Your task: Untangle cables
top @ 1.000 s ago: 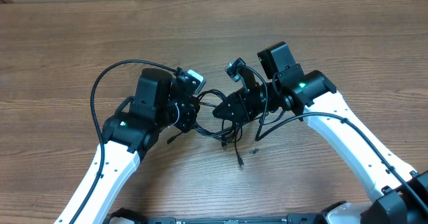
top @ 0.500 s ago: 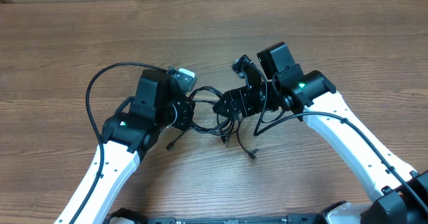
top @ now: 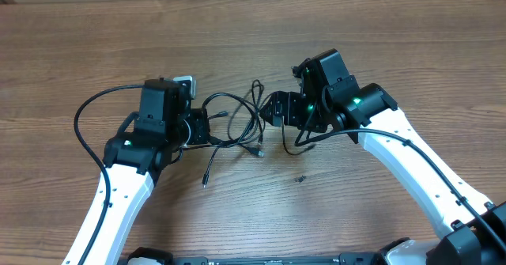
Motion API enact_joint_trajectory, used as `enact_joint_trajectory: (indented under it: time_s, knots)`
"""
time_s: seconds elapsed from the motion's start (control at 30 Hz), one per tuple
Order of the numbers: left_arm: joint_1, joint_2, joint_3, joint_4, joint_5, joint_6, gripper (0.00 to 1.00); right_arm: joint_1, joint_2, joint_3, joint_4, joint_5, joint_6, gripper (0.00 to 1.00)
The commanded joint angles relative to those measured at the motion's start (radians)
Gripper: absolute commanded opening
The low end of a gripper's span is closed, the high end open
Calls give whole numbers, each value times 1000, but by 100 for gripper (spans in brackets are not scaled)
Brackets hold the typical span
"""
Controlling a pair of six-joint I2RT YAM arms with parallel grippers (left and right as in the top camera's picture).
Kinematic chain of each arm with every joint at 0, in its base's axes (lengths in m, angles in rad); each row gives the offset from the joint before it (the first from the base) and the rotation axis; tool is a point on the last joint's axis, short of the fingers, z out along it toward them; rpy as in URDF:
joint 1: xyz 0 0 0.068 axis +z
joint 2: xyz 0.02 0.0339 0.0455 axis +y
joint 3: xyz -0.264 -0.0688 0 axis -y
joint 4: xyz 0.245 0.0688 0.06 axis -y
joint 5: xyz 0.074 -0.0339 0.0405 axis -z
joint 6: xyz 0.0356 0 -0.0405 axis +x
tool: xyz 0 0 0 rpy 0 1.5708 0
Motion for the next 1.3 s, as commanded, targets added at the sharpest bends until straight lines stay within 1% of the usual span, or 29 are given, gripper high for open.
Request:
enact_joint_trajectory:
  time_s: [0.0, 0.03, 0.1, 0.17, 0.3, 0.37, 0.47, 0.6, 0.73, 0.8, 0.93, 1.1, 1.13, 1.27]
  knots:
    - [3, -7, 16, 5, 91, -85, 4, 4, -18, 17, 9, 4, 21, 87]
    - [3, -7, 16, 6, 102, -113, 4, 4, -18, 17, 10, 0, 20, 87]
    - [3, -7, 16, 20, 151, -130, 4, 4, -18, 17, 21, -30, 0, 86]
    - [3, -7, 16, 34, 189, -138, 4, 4, -18, 17, 32, -58, -29, 83]
    - [3, -7, 16, 80, 263, -195, 4, 4, -18, 17, 38, -73, -76, 76]
    - [3, -7, 17, 127, 341, -197, 4, 3, -18, 17, 38, -72, -77, 75]
    - [3, -7, 17, 164, 409, -197, 4, 3, -18, 17, 38, -43, -77, 72]
    - [3, -7, 17, 170, 432, -200, 4, 3, -18, 17, 39, -24, -77, 70]
    - [3, -7, 17, 178, 482, -200, 4, 3, -18, 17, 39, 63, -77, 70]
    - [3, -7, 17, 189, 513, -199, 4, 3, -18, 17, 39, 92, -77, 67]
    - [3, -7, 17, 254, 632, -200, 4, 3, -13, 17, 47, 115, -77, 65]
    - [3, -7, 17, 279, 688, -200, 4, 3, -5, 17, 63, 114, -77, 55]
    - [3, -7, 17, 278, 700, -200, 4, 3, -2, 17, 70, 114, -77, 52]
    - [3, -7, 17, 280, 745, -200, 4, 3, -2, 17, 91, 111, -77, 47]
